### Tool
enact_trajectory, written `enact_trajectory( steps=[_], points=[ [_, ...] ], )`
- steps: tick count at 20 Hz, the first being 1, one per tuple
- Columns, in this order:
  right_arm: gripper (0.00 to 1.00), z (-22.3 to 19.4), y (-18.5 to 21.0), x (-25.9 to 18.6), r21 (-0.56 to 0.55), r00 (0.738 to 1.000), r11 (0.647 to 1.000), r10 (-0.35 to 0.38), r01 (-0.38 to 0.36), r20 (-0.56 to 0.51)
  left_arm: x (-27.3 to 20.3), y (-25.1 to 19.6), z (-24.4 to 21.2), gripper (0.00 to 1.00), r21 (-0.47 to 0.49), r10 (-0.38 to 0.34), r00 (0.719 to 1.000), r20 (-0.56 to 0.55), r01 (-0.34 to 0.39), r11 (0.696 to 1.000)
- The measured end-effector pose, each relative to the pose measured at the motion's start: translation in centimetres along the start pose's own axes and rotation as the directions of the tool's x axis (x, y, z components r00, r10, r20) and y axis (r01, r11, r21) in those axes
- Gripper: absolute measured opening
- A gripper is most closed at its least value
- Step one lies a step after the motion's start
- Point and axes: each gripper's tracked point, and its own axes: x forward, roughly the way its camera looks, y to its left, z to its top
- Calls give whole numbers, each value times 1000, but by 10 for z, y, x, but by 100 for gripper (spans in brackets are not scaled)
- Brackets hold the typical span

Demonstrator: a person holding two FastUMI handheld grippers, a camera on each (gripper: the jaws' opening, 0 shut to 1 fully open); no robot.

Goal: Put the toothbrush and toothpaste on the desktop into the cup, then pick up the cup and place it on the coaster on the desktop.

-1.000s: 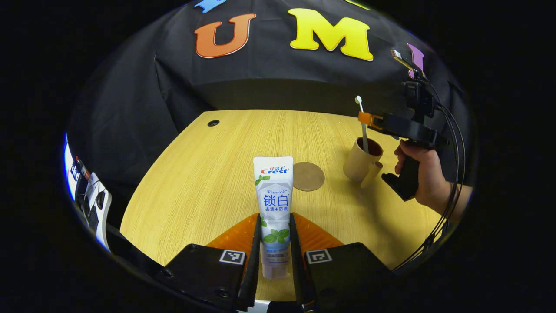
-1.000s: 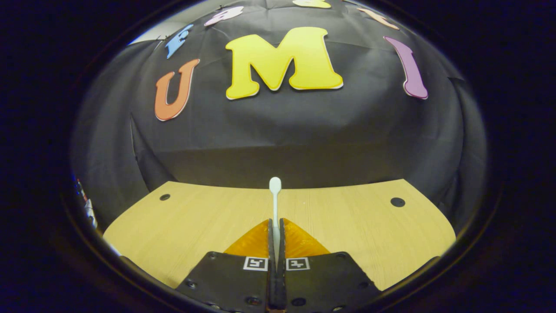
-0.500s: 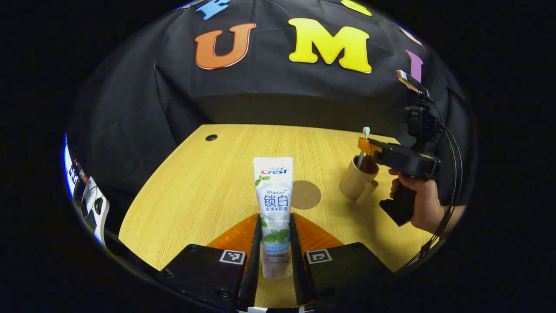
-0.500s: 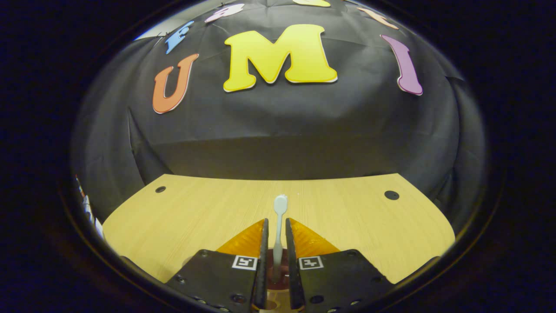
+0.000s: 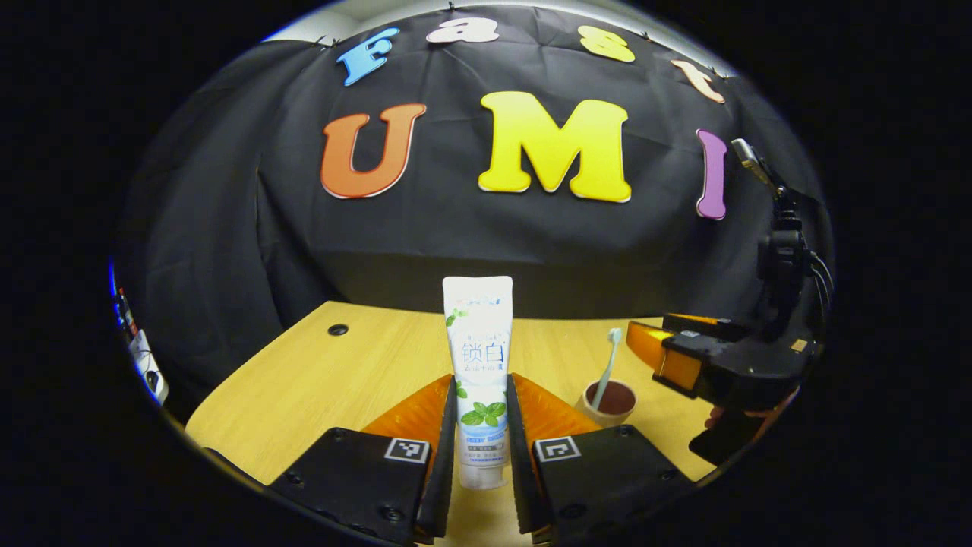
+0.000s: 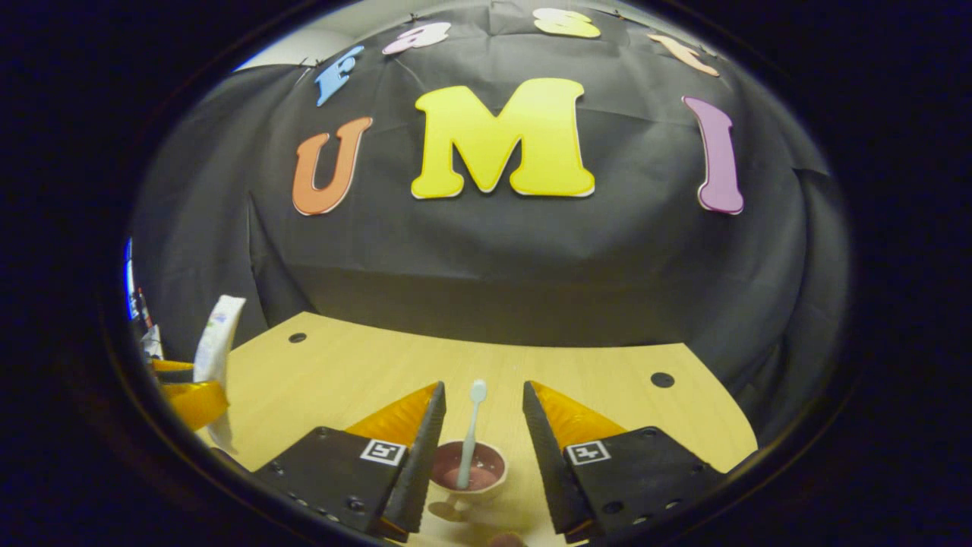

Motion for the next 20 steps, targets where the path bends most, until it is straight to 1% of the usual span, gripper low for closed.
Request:
enact_trajectory(
  steps=[1, 2, 3, 5, 7, 10, 11, 14, 17, 20],
  points=[
    [65, 1, -6, -3, -4, 1000, 1000, -2, 2, 10, 10, -16, 4, 36, 4, -27, 999, 33, 27, 1000],
    [67, 1, -12, -5, -9, 1000, 1000, -1, 1, 9, 21, -31, 8, 41, 12, -50, 997, 64, 49, 999],
    [70, -2, -18, -6, -12, 1000, 1000, -1, 1, 3, 32, -45, 12, 36, 21, -71, 993, 95, 69, 997],
    [77, -7, -36, -8, -13, 1000, 1000, -15, 14, -12, 51, -72, 12, 37, 44, -118, 981, 151, 112, 993],
    [77, -14, -59, -11, -15, 999, 999, -43, 43, -21, 70, -92, 9, 36, 70, -147, 972, 183, 136, 988],
    [80, -26, -97, -18, -26, 995, 996, -92, 91, -42, 85, -116, -7, 37, 63, -169, 968, 188, 160, 985],
    [78, -31, -109, -19, -24, 993, 994, -108, 107, -53, 90, -120, -5, 36, 60, -171, 966, 195, 163, 985],
    [81, -43, -137, -23, 3, 985, 989, -150, 151, -85, 99, -136, -8, 36, 90, -181, 956, 232, 164, 982],
    [80, -53, -148, -27, 25, 980, 985, -166, 169, -111, 109, -145, -22, 37, 94, -196, 955, 221, 179, 979],
    [82, -52, -149, -29, 36, 980, 984, -169, 174, -108, 113, -149, -40, 37, 107, -198, 960, 197, 180, 978]
  ],
)
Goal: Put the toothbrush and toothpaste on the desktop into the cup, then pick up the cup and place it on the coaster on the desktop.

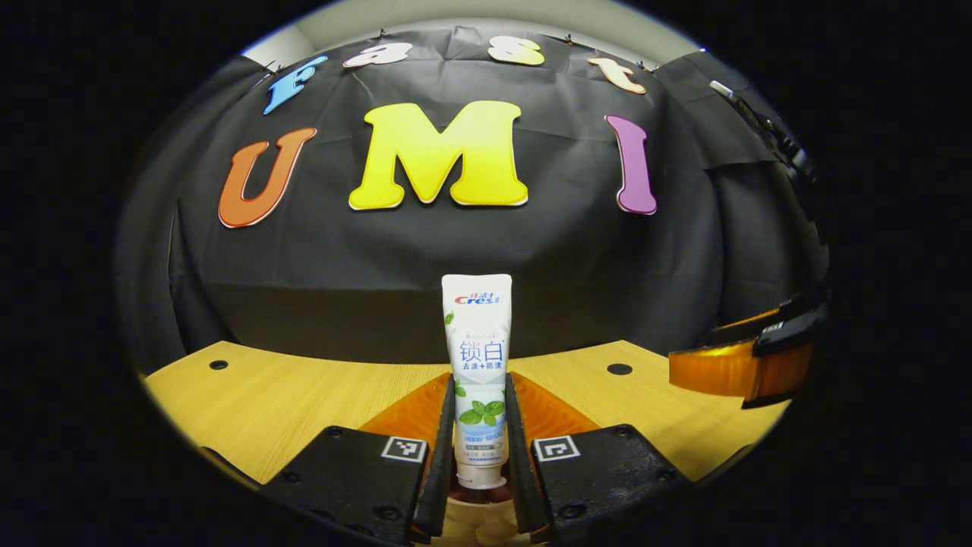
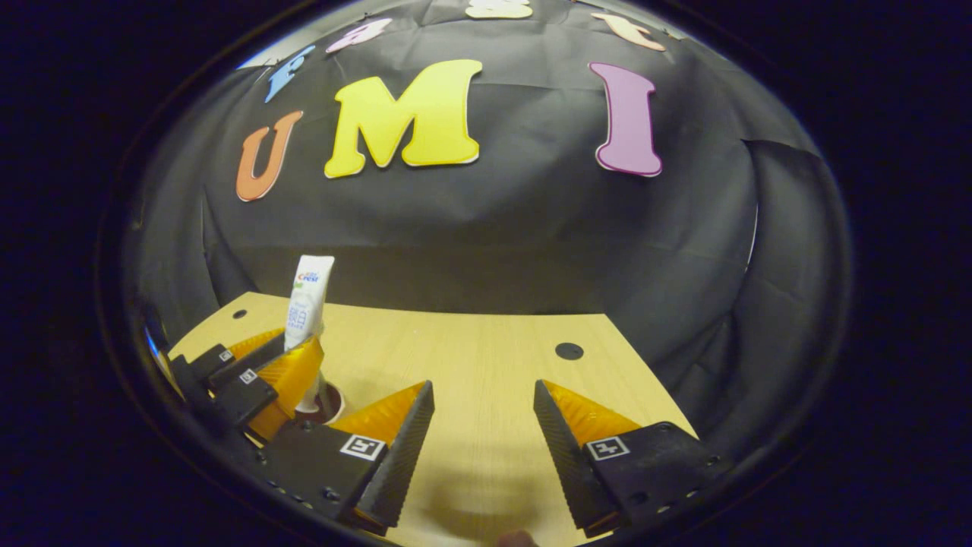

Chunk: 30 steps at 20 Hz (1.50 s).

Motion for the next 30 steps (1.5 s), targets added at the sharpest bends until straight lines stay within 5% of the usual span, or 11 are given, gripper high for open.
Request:
enact_trajectory(
  steps=[3, 5, 7, 8, 12, 15, 17, 20, 25, 30],
  points=[
    [82, 1, 0, -2, 4, 1000, 1000, -3, 3, 5, -1, 1, -16, 45, 7, 3, 1000, -22, -3, 1000],
    [82, 1, 1, -1, 23, 1000, 1000, -8, 8, 2, -3, 1, -25, 41, 7, -3, 999, -50, 3, 1000],
    [83, 2, 4, -3, 35, 1000, 999, -11, 11, 2, -7, 0, -27, 53, -3, -15, 998, -65, 15, 1000],
    [85, 3, 7, -4, 38, 1000, 999, -8, 8, 2, -9, 0, -28, 46, -7, -21, 997, -71, 20, 1000],
    [87, 6, 20, -11, 35, 1000, 999, 5, -6, 7, -23, 5, -18, 51, -9, -25, 997, -71, 24, 1000],
    [91, 9, 32, -20, 35, 1000, 999, 15, -16, 10, -39, 14, -6, 64, -2, -25, 997, -70, 25, 1000],
    [90, 13, 40, -28, 45, 1000, 999, 12, -13, 3, -57, 28, 9, 88, -8, -2, 998, -60, 2, 1000],
    [90, 17, 56, -40, 52, 1000, 999, 14, -13, -22, -88, 51, 27, 95, -12, 36, 997, -69, -37, 999],
    [91, 6, 97, -52, 51, 988, 998, 27, -20, -151, -141, 95, 56, 95, -28, 113, 989, -100, -116, 993],
    [92, -24, 143, -53, 43, 939, 999, 47, -34, -341, -181, 143, 80, 95, -23, 169, 982, -88, -171, 985]
  ],
)
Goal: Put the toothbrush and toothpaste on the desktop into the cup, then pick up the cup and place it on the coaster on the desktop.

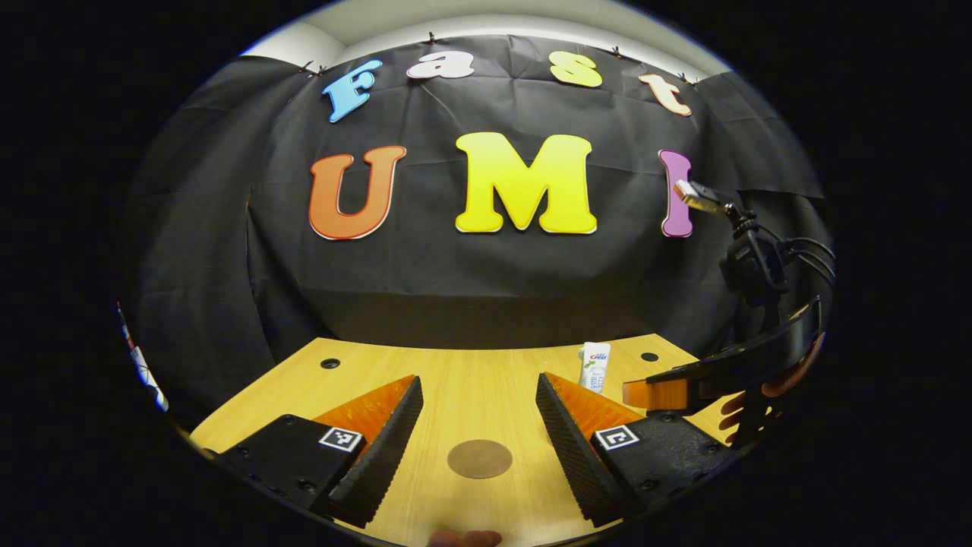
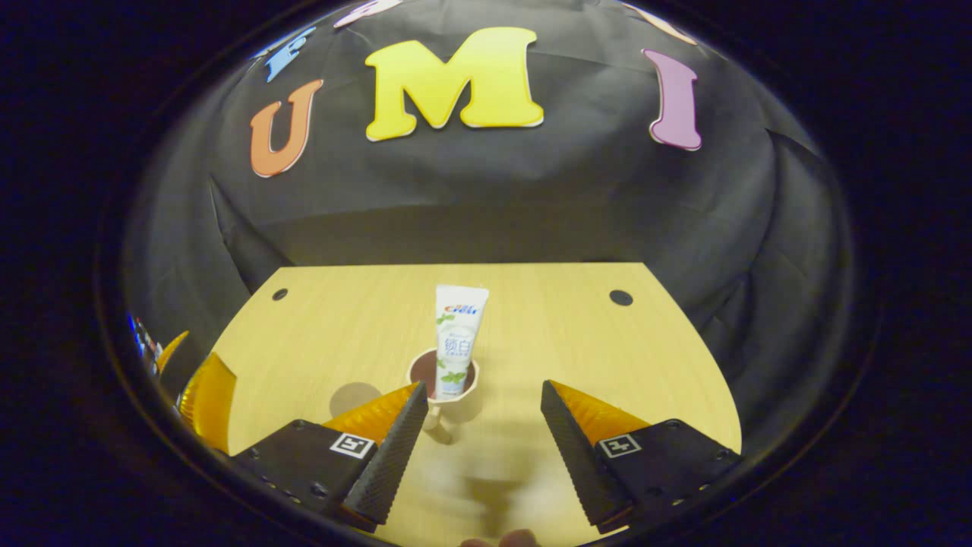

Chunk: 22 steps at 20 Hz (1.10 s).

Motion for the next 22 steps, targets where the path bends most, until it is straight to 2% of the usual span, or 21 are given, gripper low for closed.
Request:
enact_trajectory(
  steps=[2, 6, 11, 12, 14, 15, 16, 18, 19, 22],
  points=[
    [92, -16, 16, 14, 30, 994, 999, 20, -17, -108, -9, 20, 7, 95, 6, 24, 1000, 4, -24, 1000],
    [92, -38, 37, 45, 86, 960, 996, 44, -21, -275, -28, 59, 0, 95, 8, 71, 997, 8, -71, 997],
    [92, -61, 33, 83, 72, 906, 996, -11, 45, -423, -34, 93, -15, 95, -3, 141, 990, -23, -141, 990],
    [92, -64, 32, 88, 73, 891, 996, -15, 54, -453, -27, 92, -2, 95, -9, 156, 987, -29, -156, 988],
    [92, -71, 29, 100, 65, 870, 996, -23, 63, -492, -27, 103, -10, 95, -19, 180, 982, -49, -181, 983],
    [92, -74, 29, 105, 68, 861, 995, -24, 68, -509, -35, 114, -28, 95, -22, 191, 980, -61, -192, 981],
    [92, -75, 28, 108, 57, 851, 995, -35, 77, -524, -29, 108, -15, 95, -24, 200, 977, -71, -202, 979],
    [84, -75, 29, 114, 45, 840, 996, -42, 79, -540, -32, 114, -21, 95, -25, 218, 972, -88, -221, 975],
    [75, -76, 30, 117, 42, 837, 996, -41, 76, -546, -32, 116, -23, 95, -26, 223, 970, -96, -227, 974],
    [66, -81, 30, 119, 40, 821, 996, -47, 85, -569, -33, 116, -26, 95, -26, 229, 967, -108, -233, 972]
  ],
)
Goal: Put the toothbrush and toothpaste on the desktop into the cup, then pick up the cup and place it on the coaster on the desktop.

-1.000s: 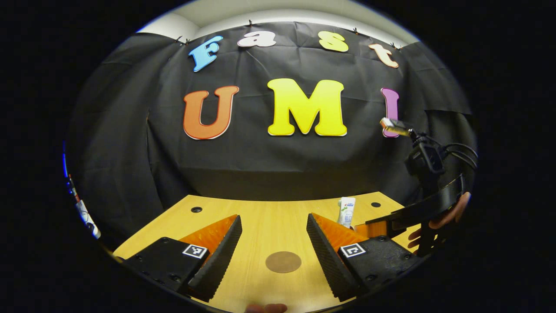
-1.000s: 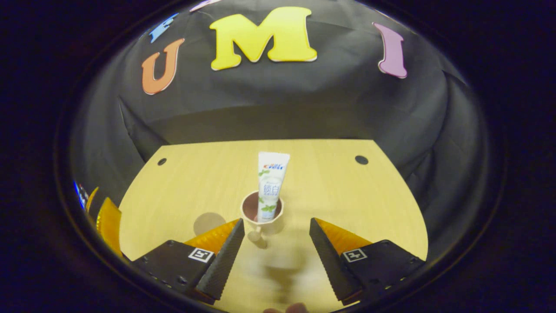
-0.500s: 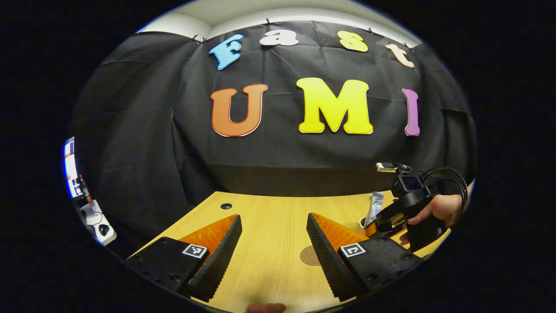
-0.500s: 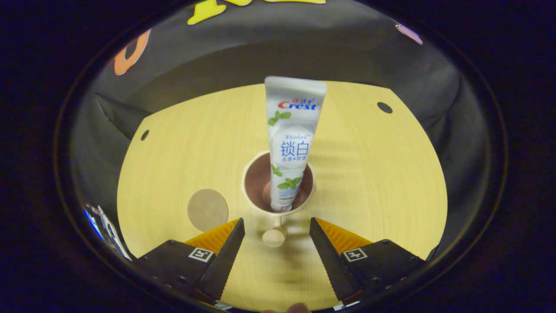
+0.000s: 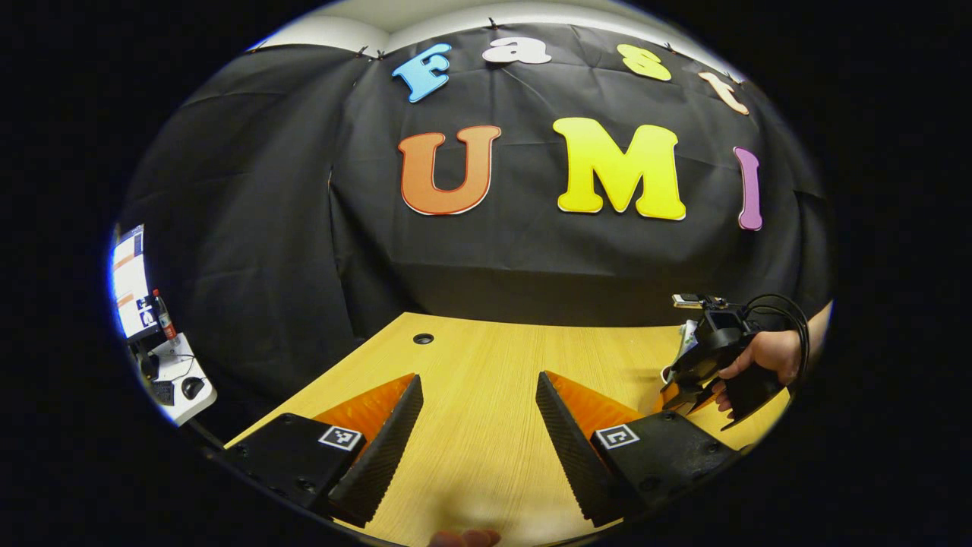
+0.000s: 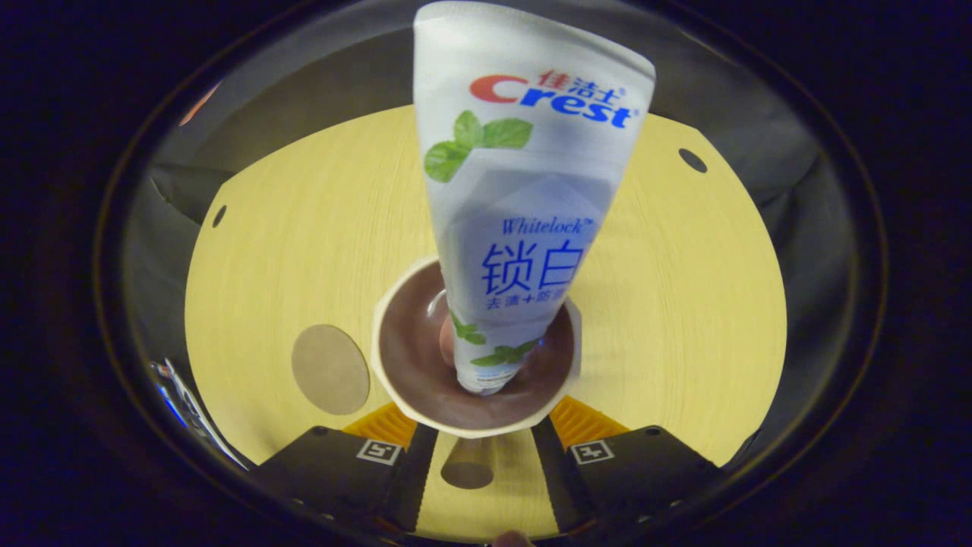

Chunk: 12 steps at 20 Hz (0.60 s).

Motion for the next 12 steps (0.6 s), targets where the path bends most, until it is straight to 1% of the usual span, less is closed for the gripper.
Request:
enact_trajectory(
  steps=[2, 3, 4, 5, 6, 10, 12],
  points=[
    [56, -4, -1, -1, 14, 1000, 1000, -2, 2, -21, 2, -2, -1, 95, 1, -4, 1000, -7, 4, 1000],
    [39, -2, -2, -1, 19, 1000, 1000, -6, 6, -21, 1, -2, 0, 95, 1, -6, 1000, -8, 6, 1000],
    [29, -4, -2, 2, 7, 1000, 1000, -13, 13, -26, 0, -3, -1, 95, 2, -9, 1000, -8, 9, 1000],
    [27, -3, -3, 0, -4, 999, 1000, -20, 20, -27, 0, -4, -1, 95, 2, -12, 1000, -10, 12, 1000],
    [28, -3, -3, 0, -8, 999, 1000, -21, 21, -31, -2, -5, -1, 95, 2, -15, 1000, -12, 15, 1000],
    [22, -5, -2, -1, 9, 999, 1000, -13, 14, -31, -4, -3, -1, 96, -1, -15, 1000, -14, 15, 1000],
    [22, -5, -1, -2, 0, 999, 1000, -13, 13, -29, -6, -2, -3, 95, -3, -13, 1000, -16, 13, 1000]
  ],
)
